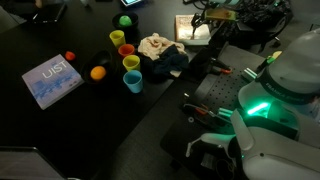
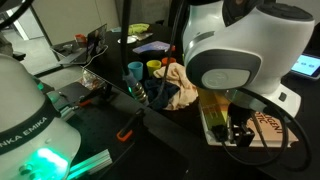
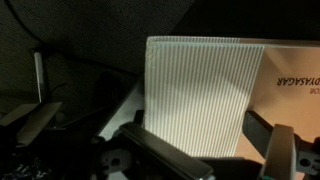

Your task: Open the orange book then flip some pages over.

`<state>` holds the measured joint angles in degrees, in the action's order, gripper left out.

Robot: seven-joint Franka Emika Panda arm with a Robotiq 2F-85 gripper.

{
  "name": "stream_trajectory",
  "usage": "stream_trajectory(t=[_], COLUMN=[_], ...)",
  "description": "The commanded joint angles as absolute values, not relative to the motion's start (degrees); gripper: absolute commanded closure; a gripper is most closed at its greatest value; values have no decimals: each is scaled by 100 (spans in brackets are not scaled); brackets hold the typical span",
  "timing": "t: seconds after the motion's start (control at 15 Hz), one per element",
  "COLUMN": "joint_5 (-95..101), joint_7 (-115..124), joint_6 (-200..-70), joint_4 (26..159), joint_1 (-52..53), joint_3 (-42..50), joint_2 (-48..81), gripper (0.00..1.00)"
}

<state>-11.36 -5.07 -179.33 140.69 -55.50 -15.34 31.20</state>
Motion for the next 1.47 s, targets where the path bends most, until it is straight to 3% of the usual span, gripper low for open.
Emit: stream_trajectory(t=[0.0,0.87,1.4], joint_5=[-1020,-2119,-1306], joint_7=[-466,-998,-686], joint_6=[-17656,-16492,-16070], joint_4=[14072,13987,13879], joint_1=[-5448,-5211,-3127], joint_3=[-1480,-1714,-520], joint_2=[2846,1925,1257], gripper=[0,0,0])
